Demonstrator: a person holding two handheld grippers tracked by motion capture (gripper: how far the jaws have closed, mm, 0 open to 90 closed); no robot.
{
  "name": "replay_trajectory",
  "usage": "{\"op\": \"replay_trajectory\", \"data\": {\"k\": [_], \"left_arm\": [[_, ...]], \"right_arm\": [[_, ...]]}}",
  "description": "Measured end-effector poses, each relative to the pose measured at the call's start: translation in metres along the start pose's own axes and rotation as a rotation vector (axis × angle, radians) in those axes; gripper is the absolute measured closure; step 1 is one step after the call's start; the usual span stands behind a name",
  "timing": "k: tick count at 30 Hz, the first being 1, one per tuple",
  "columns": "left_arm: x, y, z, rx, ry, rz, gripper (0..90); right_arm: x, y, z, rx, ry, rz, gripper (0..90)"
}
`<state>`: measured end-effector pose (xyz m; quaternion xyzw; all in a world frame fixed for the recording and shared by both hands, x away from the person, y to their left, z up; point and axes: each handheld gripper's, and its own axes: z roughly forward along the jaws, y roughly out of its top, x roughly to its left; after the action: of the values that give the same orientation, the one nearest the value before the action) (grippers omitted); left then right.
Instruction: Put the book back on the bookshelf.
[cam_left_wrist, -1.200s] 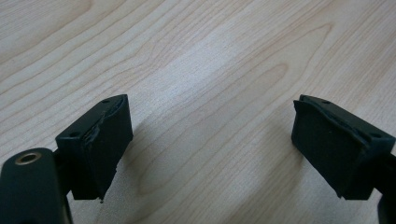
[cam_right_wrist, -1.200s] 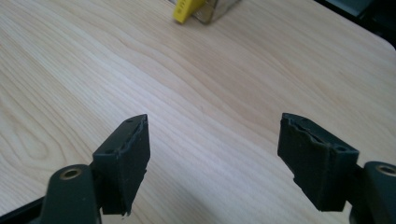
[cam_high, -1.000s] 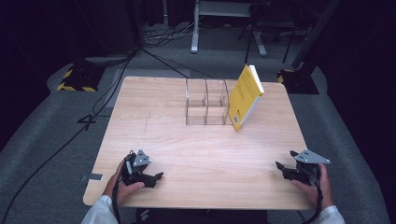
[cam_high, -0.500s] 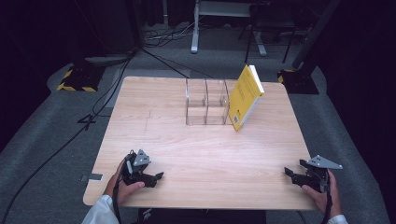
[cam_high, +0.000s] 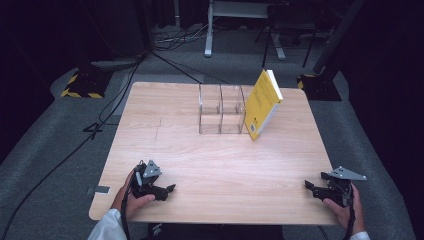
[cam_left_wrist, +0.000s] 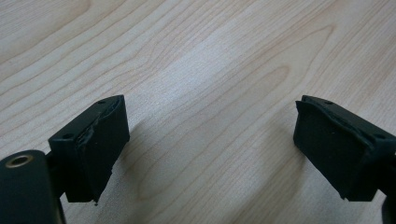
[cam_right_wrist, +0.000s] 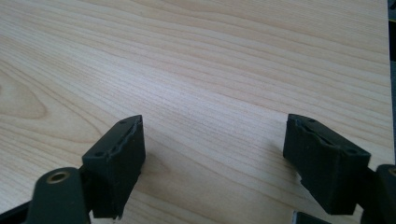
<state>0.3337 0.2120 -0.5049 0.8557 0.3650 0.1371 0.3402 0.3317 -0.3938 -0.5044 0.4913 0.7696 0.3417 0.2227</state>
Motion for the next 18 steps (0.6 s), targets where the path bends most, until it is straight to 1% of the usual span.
{"op": "replay_trajectory", "data": {"k": [18], "left_arm": [[0.0004,0.001,0.0013,0.001,-0.005,0.0,10.1]], "right_arm": [[-0.0003,0.0001,0.0001,-0.001,0.002,-0.001,21.3]]}}
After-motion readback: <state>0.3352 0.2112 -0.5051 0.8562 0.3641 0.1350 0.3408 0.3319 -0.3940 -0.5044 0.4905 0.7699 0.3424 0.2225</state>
